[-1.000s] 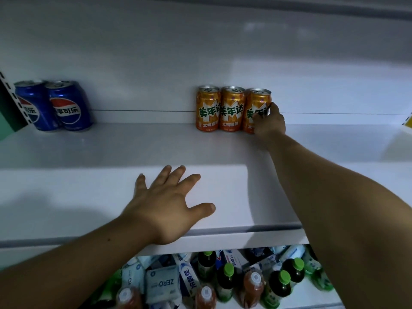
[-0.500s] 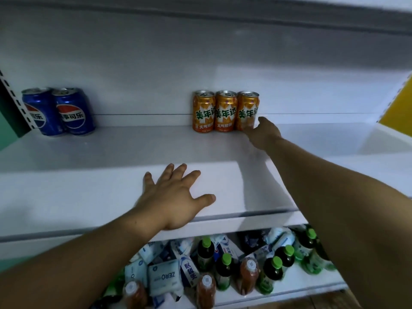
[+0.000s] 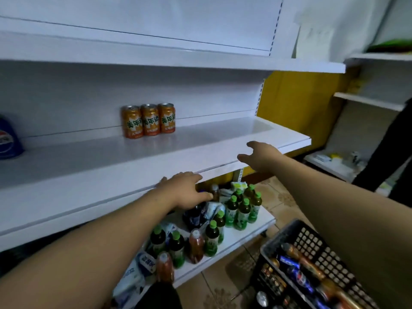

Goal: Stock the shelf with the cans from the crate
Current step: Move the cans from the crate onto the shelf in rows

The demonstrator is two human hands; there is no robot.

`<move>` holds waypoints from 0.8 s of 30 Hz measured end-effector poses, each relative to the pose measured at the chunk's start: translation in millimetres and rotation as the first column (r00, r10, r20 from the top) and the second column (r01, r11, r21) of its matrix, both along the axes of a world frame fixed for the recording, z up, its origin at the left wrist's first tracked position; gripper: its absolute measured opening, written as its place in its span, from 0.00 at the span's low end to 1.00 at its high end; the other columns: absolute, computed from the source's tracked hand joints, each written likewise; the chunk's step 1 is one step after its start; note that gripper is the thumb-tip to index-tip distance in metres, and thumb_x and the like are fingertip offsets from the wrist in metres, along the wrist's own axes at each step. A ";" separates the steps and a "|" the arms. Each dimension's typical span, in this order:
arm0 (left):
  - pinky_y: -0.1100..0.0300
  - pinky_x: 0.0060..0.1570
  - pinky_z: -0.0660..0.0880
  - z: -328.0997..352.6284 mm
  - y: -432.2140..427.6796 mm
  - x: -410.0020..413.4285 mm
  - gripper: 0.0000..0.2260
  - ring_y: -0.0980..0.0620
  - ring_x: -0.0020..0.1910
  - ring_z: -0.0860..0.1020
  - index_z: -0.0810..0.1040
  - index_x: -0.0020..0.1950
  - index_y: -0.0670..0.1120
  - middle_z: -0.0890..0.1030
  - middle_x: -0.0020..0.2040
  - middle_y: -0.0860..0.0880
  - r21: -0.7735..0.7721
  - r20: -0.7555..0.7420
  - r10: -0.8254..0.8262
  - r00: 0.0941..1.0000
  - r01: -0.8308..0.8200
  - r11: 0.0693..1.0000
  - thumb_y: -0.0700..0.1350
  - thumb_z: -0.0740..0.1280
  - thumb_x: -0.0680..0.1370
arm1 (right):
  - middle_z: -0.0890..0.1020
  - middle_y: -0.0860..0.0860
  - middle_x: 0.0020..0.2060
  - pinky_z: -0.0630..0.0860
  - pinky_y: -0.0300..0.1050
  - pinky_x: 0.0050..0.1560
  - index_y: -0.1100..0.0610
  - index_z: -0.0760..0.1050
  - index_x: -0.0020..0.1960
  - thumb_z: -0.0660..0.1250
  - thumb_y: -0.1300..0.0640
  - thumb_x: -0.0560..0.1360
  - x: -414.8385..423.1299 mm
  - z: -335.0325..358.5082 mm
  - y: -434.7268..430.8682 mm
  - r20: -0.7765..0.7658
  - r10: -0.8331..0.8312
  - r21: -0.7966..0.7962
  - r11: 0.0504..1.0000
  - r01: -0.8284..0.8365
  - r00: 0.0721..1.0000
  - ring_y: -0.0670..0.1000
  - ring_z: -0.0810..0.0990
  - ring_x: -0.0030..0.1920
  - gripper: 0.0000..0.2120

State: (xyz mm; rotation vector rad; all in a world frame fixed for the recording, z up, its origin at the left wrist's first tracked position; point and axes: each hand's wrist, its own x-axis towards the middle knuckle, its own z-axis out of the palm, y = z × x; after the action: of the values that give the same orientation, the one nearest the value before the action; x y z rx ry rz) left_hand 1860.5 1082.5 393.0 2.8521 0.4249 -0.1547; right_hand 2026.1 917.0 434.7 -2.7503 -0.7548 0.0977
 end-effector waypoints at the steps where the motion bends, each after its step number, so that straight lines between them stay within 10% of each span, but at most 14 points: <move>1: 0.44 0.68 0.63 -1.5 -22.3 6.1 0.33 0.47 0.71 0.65 0.62 0.74 0.55 0.64 0.74 0.51 -0.015 0.007 -0.070 0.998 0.070 0.997 0.68 0.61 0.73 | 0.66 0.56 0.73 0.67 0.49 0.65 0.56 0.57 0.77 0.61 0.40 0.78 -3.2 -1.2 -21.0 0.005 -0.035 -0.015 0.999 0.035 0.999 0.58 0.68 0.70 0.34; 13: 0.51 0.68 0.66 -81.0 -231.2 97.9 0.33 0.45 0.72 0.64 0.58 0.77 0.48 0.62 0.76 0.47 -0.186 -0.143 -0.510 0.848 0.483 0.856 0.60 0.63 0.76 | 0.65 0.55 0.74 0.68 0.50 0.67 0.55 0.55 0.78 0.60 0.38 0.78 1.1 -92.5 -264.7 -0.103 -0.488 -0.192 0.865 0.464 0.867 0.57 0.67 0.71 0.36; 24: 0.51 0.67 0.67 -266.6 -317.0 214.6 0.32 0.45 0.69 0.68 0.65 0.74 0.49 0.67 0.73 0.46 -0.279 -0.384 -0.551 0.741 0.475 0.834 0.61 0.65 0.73 | 0.69 0.58 0.71 0.70 0.48 0.65 0.58 0.59 0.76 0.61 0.42 0.79 50.8 -297.4 -372.4 -0.425 -0.604 -0.301 0.797 0.524 0.674 0.58 0.70 0.68 0.32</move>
State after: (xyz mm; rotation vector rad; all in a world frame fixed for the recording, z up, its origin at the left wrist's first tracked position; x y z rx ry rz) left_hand 2075.2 765.4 126.4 2.6680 -0.3158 -0.9265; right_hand 2076.9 544.6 137.4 -2.7600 0.2783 0.7355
